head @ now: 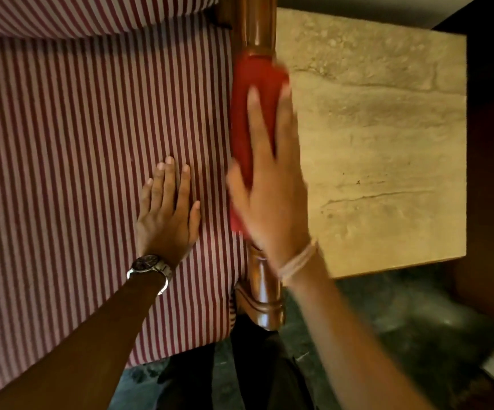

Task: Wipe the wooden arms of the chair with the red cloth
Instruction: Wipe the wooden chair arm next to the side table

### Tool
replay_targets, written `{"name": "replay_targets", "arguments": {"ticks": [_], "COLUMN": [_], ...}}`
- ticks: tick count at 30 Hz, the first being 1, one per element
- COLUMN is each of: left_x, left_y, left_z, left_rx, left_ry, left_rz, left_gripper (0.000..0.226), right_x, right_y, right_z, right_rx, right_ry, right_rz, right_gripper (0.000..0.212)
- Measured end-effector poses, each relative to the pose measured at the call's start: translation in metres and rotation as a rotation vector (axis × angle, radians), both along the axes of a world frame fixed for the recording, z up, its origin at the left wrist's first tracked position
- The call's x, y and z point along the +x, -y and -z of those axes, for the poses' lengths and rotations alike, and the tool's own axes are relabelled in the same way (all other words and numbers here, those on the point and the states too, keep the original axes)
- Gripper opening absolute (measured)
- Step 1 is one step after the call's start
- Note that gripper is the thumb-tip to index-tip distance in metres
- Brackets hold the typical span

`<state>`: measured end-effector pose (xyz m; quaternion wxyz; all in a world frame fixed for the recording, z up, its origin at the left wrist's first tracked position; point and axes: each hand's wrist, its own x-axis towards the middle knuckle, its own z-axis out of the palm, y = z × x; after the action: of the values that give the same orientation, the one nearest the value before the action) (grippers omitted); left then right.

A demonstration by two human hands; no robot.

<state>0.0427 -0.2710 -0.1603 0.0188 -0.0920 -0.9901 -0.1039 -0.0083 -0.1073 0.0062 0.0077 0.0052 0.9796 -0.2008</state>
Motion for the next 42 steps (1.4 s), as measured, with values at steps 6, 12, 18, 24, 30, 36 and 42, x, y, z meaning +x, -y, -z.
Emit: {"name": "replay_targets", "arguments": {"ticks": [6,12,18,24,30,36,42], "left_x": [-0.001,0.0,0.001,-0.001,0.0,0.0,0.0], "left_y": [-0.001,-0.001,0.0,-0.001,-0.002,-0.003,-0.004], "left_z": [0.004,0.004,0.003,0.002,-0.003,-0.001,0.001], "left_rx": [-0.027,-0.05,-0.05,-0.065,-0.054,-0.053,-0.063], "left_ry": [-0.023,-0.035,-0.018,-0.013,0.006,-0.004,-0.01], "left_rz": [0.011,-0.007,0.0,-0.005,-0.01,-0.006,-0.015], "left_gripper": [0.066,0.065,0.066,0.066,0.065,0.066,0.066], "right_x": [0.046,-0.111,0.071,-0.065,-0.021,0.041,-0.11], "right_y": [-0.001,-0.001,0.004,0.001,-0.002,-0.002,-0.002], "right_z": [0.001,0.008,-0.002,0.004,0.002,0.002,0.006], "right_rx": [-0.025,0.042,0.015,-0.056,-0.022,-0.068,-0.032], "right_ry": [0.081,-0.05,0.073,0.001,-0.006,0.074,-0.044], "right_rz": [-0.018,0.046,-0.017,-0.013,-0.007,0.028,0.044], "right_gripper": [0.084,0.071,0.082,0.078,0.074,0.084,0.075]}}
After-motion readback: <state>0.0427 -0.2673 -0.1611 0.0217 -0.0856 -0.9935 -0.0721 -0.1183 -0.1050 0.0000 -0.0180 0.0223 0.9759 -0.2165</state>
